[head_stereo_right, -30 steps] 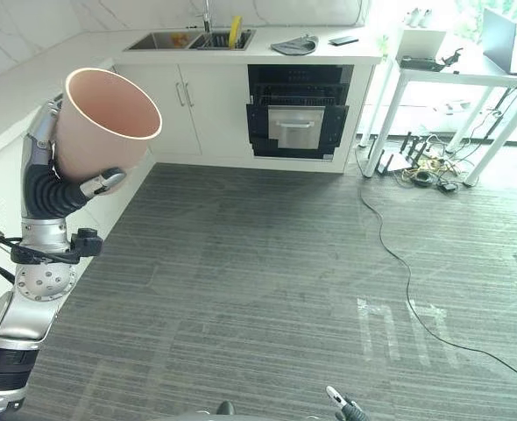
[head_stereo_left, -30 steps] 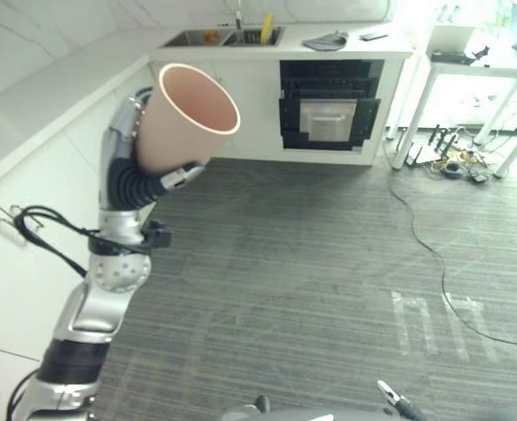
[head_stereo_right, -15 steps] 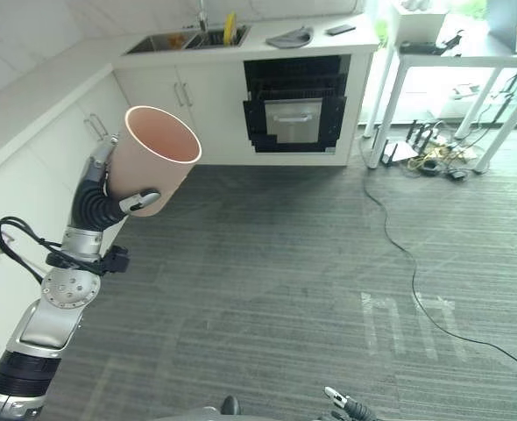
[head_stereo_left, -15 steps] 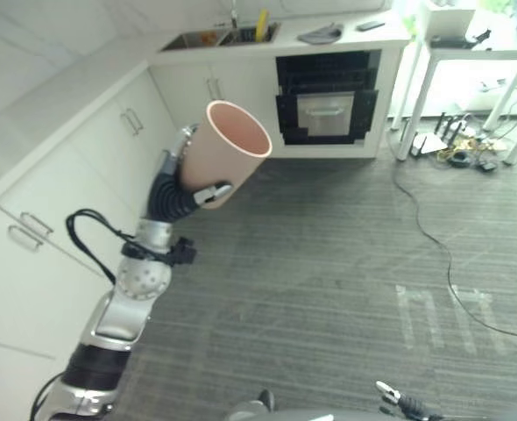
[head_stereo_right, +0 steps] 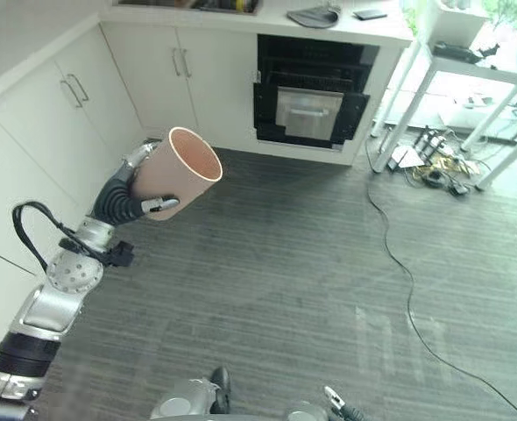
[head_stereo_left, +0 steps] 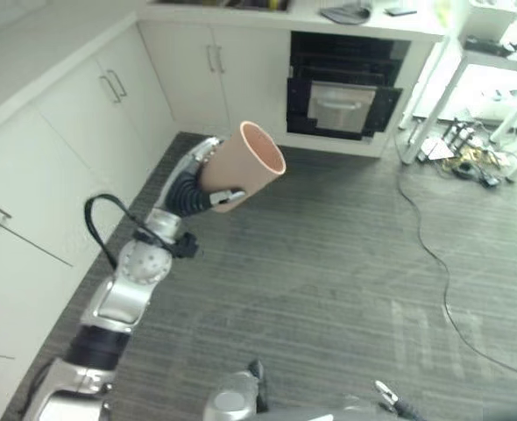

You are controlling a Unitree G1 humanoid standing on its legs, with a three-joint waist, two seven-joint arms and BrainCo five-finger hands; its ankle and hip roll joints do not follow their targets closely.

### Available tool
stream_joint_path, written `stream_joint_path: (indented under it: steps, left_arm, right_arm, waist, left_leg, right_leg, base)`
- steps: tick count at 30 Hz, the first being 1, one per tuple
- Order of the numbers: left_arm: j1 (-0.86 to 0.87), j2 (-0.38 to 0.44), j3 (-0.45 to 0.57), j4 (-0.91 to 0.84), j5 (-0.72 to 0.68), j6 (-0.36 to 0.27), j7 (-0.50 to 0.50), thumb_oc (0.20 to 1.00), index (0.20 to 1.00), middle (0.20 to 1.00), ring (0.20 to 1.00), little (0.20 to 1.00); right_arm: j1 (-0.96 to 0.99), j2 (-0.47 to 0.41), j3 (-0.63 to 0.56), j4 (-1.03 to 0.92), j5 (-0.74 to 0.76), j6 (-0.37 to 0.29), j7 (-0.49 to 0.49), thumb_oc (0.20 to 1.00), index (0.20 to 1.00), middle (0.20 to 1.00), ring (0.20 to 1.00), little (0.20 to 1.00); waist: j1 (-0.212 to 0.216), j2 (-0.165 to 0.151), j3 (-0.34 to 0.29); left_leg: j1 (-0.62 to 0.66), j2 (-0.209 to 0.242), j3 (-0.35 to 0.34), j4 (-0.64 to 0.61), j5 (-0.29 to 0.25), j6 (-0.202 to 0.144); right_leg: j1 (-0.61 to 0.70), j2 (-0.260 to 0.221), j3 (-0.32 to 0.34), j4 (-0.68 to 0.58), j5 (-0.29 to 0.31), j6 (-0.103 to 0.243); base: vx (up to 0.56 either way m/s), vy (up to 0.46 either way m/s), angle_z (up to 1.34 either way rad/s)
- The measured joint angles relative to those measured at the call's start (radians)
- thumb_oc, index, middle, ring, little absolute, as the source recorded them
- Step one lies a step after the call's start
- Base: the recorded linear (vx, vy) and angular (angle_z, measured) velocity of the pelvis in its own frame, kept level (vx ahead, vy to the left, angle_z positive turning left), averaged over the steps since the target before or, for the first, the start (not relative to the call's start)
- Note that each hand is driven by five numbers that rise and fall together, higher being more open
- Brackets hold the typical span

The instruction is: Place the dishes in the dishwasher.

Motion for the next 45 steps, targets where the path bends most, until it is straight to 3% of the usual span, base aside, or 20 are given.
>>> stream_joint_path:
  steps: [1,2,3,7,9,11,13,14,16,18,19,20,21,23,26,30,31,35,41,45]
  left_arm:
    - [0.003,-0.002,0.0,0.003,-0.017,-0.012,0.005,0.2,0.2,0.2,0.2,0.2]
    - [-0.019,0.003,0.001,0.014,-0.031,-0.017,0.014,0.2,0.2,0.2,0.2,0.2]
    - [-0.043,-0.004,-0.006,0.045,-0.029,-0.016,0.013,0.2,0.2,0.2,0.2,0.2]
    - [-0.048,-0.06,-0.044,0.046,-0.029,0.002,0.03,0.2,0.2,0.2,0.2,0.2]
    - [0.025,-0.06,-0.04,0.046,-0.029,0.004,0.029,0.2,0.2,0.2,0.2,0.2]
    - [0.065,-0.117,-0.036,0.034,-0.027,0.012,0.034,0.2,0.2,0.2,0.2,0.2]
    - [0.088,-0.167,-0.038,0.003,-0.018,0.019,0.037,0.2,0.2,0.2,0.2,0.2]
    - [0.095,-0.162,-0.033,-0.007,-0.017,0.026,0.042,0.2,0.2,0.2,0.2,0.2]
    - [0.094,-0.119,-0.033,-0.03,-0.001,0.041,0.043,0.2,0.2,0.2,0.2,0.2]
    - [0.097,-0.099,-0.013,-0.032,0.008,0.046,0.043,0.2,0.2,0.2,0.2,0.2]
    - [0.115,-0.123,0.044,-0.025,0.0,0.045,0.042,0.2,0.2,0.2,0.2,0.2]
    - [0.121,-0.106,0.064,0.011,-0.014,0.052,0.042,0.2,0.2,0.2,0.2,0.2]
    - [0.088,-0.096,0.057,0.048,-0.03,0.041,0.046,0.2,0.2,0.2,0.2,0.2]
    - [0.096,-0.097,0.041,0.05,-0.029,0.045,0.048,0.2,0.2,0.2,0.2,0.2]
    - [0.103,-0.1,0.008,0.047,-0.029,0.039,0.05,0.2,0.2,0.2,0.2,0.2]
    - [0.169,-0.14,-0.008,0.023,-0.028,0.035,0.047,0.2,0.2,0.2,0.2,0.2]
    - [0.169,-0.153,-0.009,0.004,-0.028,0.028,0.043,0.2,0.2,0.2,0.2,0.2]
    - [0.141,-0.118,-0.001,-0.027,-0.026,0.031,0.033,0.2,0.2,0.2,0.2,0.2]
    - [0.097,-0.074,-0.002,-0.028,-0.028,0.02,0.022,0.2,0.2,0.2,0.2,0.2]
    - [0.097,-0.074,-0.002,-0.028,-0.028,0.009,-0.004,0.2,0.2,0.2,0.2,0.2]
  right_arm:
    - [0.006,-0.013,0.039,0.003,-0.001,0.005,0.001,1.0,1.0,1.0,1.0,1.0]
    - [-0.026,-0.018,0.05,-0.005,0.001,-0.005,0.013,1.0,1.0,1.0,1.0,1.0]
    - [-0.045,-0.021,0.071,-0.005,0.001,-0.003,0.012,1.0,1.0,1.0,1.0,1.0]
    - [-0.03,-0.038,0.062,0.009,0.001,0.003,0.011,1.0,1.0,1.0,1.0,1.0]
    - [-0.03,-0.029,0.025,0.047,-0.001,0.007,0.011,1.0,1.0,1.0,1.0,1.0]
    - [-0.018,-0.058,0.011,0.068,-0.005,0.001,0.014,1.0,1.0,1.0,1.0,1.0]
    - [-0.047,-0.087,0.024,0.067,-0.023,0.001,0.015,1.0,1.0,1.0,1.0,1.0]
    - [-0.072,-0.086,0.039,0.038,-0.04,-0.004,0.02,1.0,1.0,1.0,1.0,1.0]
    - [-0.104,-0.078,0.04,0.001,-0.04,-0.009,0.032,1.0,1.0,1.0,1.0,1.0]
    - [-0.113,-0.09,0.04,0.0,-0.04,-0.012,0.036,1.0,1.0,1.0,1.0,1.0]
    - [-0.123,-0.109,0.034,0.003,-0.039,-0.02,0.049,1.0,1.0,1.0,1.0,1.0]
    - [-0.099,-0.108,0.042,-0.001,-0.037,-0.034,0.056,1.0,1.0,1.0,1.0,1.0]
    - [-0.065,-0.106,0.056,0.035,-0.04,-0.029,0.057,1.0,1.0,1.0,1.0,1.0]
    - [-0.069,-0.121,0.076,0.057,-0.04,-0.025,0.056,1.0,1.0,1.0,1.0,1.0]
    - [-0.078,-0.088,0.079,0.052,-0.04,-0.024,0.053,1.0,1.0,1.0,1.0,1.0]
    - [-0.051,-0.1,0.103,0.084,-0.041,-0.03,0.044,1.0,1.0,1.0,1.0,1.0]
    - [-0.036,-0.102,0.109,0.095,-0.04,-0.045,0.028,1.0,1.0,1.0,1.0,1.0]
    - [-0.046,-0.075,0.112,0.082,-0.038,-0.044,0.015,1.0,1.0,1.0,1.0,1.0]
    - [-0.065,-0.037,0.115,0.073,-0.039,-0.049,0.014,1.0,1.0,1.0,1.0,1.0]
    - [-0.084,-0.036,0.119,0.058,-0.04,-0.064,0.001,1.0,1.0,1.0,1.0,1.0]
  waist:
    - [-0.004,0.034,-0.033]
    - [-0.028,0.075,-0.023]
    - [-0.068,0.073,-0.023]
    - [-0.132,0.05,-0.006]
    - [-0.11,0.067,0.0]
    - [-0.099,0.065,-0.029]
    - [-0.091,0.107,-0.041]
    - [-0.085,0.096,-0.046]
    - [-0.09,0.084,-0.048]
    - [-0.09,0.085,-0.049]
    - [-0.086,0.079,-0.043]
    - [-0.085,0.062,-0.075]
    - [-0.1,0.041,-0.113]
    - [-0.074,0.087,-0.112]
    - [-0.066,0.11,-0.11]
    - [-0.039,0.147,-0.104]
    - [-0.046,0.17,-0.104]
    - [-0.027,0.104,-0.081]
    - [-0.012,0.075,-0.076]
    - [0.002,0.068,-0.067]
  left_leg:
    - [0.045,0.006,0.013,-0.065,-0.003,0.005]
    - [0.088,0.022,0.014,-0.125,0.005,0.002]
    - [0.106,0.012,0.009,-0.141,0.007,-0.001]
    - [0.177,-0.078,-0.024,-0.103,-0.027,-0.056]
    - [0.29,-0.066,-0.035,-0.078,-0.049,-0.095]
    - [0.354,-0.039,-0.068,0.061,-0.073,-0.137]
    - [0.339,0.008,-0.075,0.179,0.008,-0.186]
    - [0.288,0.017,-0.072,0.295,0.139,-0.211]
    - [0.168,0.082,-0.045,0.434,0.076,-0.188]
    - [0.055,0.128,-0.075,0.487,0.095,-0.197]
    - [0.002,0.058,-0.104,0.51,0.358,-0.275]
    - [-0.087,0.094,-0.115,0.657,0.471,-0.286]
    - [-0.185,0.085,-0.108,0.637,0.144,-0.162]
    - [-0.227,0.106,-0.111,0.374,0.045,-0.142]
    - [-0.248,0.09,-0.199,-0.077,0.147,-0.176]
    - [-0.25,0.133,-0.233,-0.077,0.292,-0.162]
    - [-0.208,0.119,-0.222,-0.094,0.308,-0.097]
    - [-0.113,0.019,-0.156,-0.233,0.301,-0.065]
    - [-0.062,-0.002,-0.139,-0.277,0.29,-0.05]
    - [-0.061,0.025,-0.107,-0.266,0.27,-0.049]
  right_leg:
    - [-0.123,0.059,-0.052,0.035,-0.045,-0.047]
    - [-0.192,0.193,-0.103,-0.216,-0.128,-0.109]
    - [-0.238,0.248,-0.133,-0.446,-0.125,-0.145]
    - [-0.354,0.164,-0.145,-0.848,-0.01,-0.179]
    - [-0.318,0.201,-0.164,-0.751,-0.006,-0.226]
    - [-0.174,0.283,-0.126,-0.687,0.037,-0.362]
    - [-0.131,0.333,-0.088,-0.658,0.007,-0.367]
    - [-0.095,0.338,-0.053,-0.677,-0.022,-0.363]
    - [0.015,0.342,-0.025,-0.768,-0.039,-0.367]
    - [0.078,0.317,-0.016,-0.755,-0.043,-0.36]
    - [-0.042,0.268,-0.081,-0.482,-0.152,-0.426]
    - [0.0,0.355,-0.109,-0.638,-0.165,-0.411]
    - [0.076,0.374,-0.082,-0.813,-0.066,-0.403]
    - [0.158,0.413,-0.052,-0.887,-0.066,-0.352]
    - [0.26,0.415,-0.023,-0.976,-0.07,-0.312]
    - [0.376,0.39,0.026,-0.998,-0.139,-0.214]
    - [0.405,0.371,0.023,-0.969,-0.187,-0.173]
    - [0.331,0.256,0.013,-0.88,-0.223,-0.12]
    - [0.336,0.262,0.017,-0.91,-0.196,-0.12]
    - [0.268,0.274,0.012,-0.796,-0.185,-0.126]
  base:
    - [0.35,0.022,-0.52]
    - [0.41,-0.039,-0.43]
    - [0.53,-0.145,0.01]
    - [0.47,-0.146,0.56]
    - [0.47,-0.161,0.03]
    - [0.67,-0.222,0.38]
    - [0.47,-0.174,0.06]
    - [0.34,-0.163,-0.56]
    - [0.39,-0.2,-0.52]
    - [0.31,-0.144,-0.56]
    - [0.24,0.063,-0.79]
    - [0.21,0.128,-0.51]
    - [0.26,0.227,-0.38]
    - [0.21,0.232,-0.52]
    - [0.19,0.174,-0.36]
    - [0.1,0.143,-0.43]
    - [0.08,0.189,-0.27]
    - [0.07,0.175,-0.25]
    - [0.03,0.144,-0.11]
    - [0.02,0.036,-0.29]
